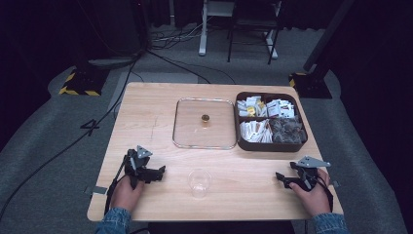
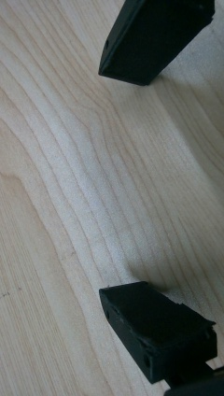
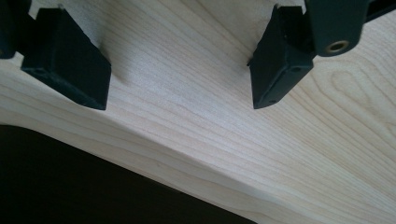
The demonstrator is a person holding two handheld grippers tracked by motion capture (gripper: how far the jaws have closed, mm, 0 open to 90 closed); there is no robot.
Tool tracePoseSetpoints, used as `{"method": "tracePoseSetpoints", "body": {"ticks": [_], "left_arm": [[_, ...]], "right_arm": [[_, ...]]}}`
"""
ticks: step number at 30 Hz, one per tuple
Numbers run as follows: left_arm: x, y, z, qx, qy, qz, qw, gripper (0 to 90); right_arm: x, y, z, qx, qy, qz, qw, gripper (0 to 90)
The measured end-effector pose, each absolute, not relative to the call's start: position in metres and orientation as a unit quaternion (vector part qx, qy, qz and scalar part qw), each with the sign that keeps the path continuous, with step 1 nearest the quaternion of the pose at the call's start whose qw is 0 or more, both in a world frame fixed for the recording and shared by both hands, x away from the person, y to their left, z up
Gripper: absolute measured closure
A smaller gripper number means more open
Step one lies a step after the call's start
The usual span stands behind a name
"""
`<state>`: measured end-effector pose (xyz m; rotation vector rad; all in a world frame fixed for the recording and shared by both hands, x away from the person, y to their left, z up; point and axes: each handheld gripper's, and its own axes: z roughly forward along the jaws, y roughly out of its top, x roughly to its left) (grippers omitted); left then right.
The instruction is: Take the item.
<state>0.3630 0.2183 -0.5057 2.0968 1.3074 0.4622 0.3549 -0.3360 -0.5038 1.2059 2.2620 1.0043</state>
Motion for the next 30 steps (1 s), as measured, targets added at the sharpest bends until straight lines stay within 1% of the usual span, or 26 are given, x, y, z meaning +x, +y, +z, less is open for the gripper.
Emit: {"method": "tracePoseSetpoints", "body": {"ticks": [30], "left_arm": [[0.3637,0.2181,-0.5056,0.794,0.494,0.176,0.309,0.0]], "right_arm": [[0.3531,-0.3336,-0.5038,0.44,0.801,0.355,0.197,21.2]]}}
